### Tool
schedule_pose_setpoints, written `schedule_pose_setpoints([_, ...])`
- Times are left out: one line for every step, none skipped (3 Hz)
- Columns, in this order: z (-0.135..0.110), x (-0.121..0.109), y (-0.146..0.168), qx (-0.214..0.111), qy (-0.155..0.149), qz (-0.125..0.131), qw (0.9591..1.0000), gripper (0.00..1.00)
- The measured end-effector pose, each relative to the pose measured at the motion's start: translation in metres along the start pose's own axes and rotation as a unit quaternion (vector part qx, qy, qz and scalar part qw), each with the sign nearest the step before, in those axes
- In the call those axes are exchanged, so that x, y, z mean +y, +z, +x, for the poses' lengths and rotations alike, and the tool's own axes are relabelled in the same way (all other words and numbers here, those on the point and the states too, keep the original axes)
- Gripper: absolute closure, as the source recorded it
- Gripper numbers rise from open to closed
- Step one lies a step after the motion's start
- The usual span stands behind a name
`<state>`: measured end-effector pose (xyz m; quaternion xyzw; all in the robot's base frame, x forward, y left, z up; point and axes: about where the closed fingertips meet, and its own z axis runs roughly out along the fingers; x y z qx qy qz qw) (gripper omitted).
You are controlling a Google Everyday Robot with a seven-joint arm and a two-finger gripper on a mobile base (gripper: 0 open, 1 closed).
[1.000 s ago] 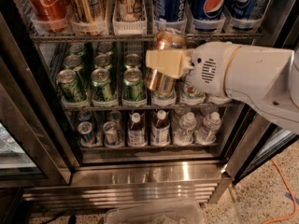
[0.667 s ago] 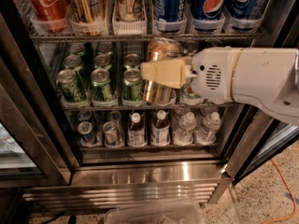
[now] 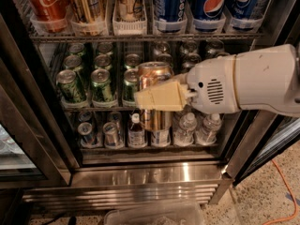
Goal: Pick orange can from top shelf of fridge
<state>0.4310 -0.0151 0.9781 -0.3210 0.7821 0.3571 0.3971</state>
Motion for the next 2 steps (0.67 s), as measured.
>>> schedule_pose_setpoints([0.0183,0.014,0.0103,0.022,-0.028,0.006,0.9993,1.0])
schedule_pose_setpoints([0.0198,0.0138,0.0115,0.023,-0.03,0.006,0.9993,1.0])
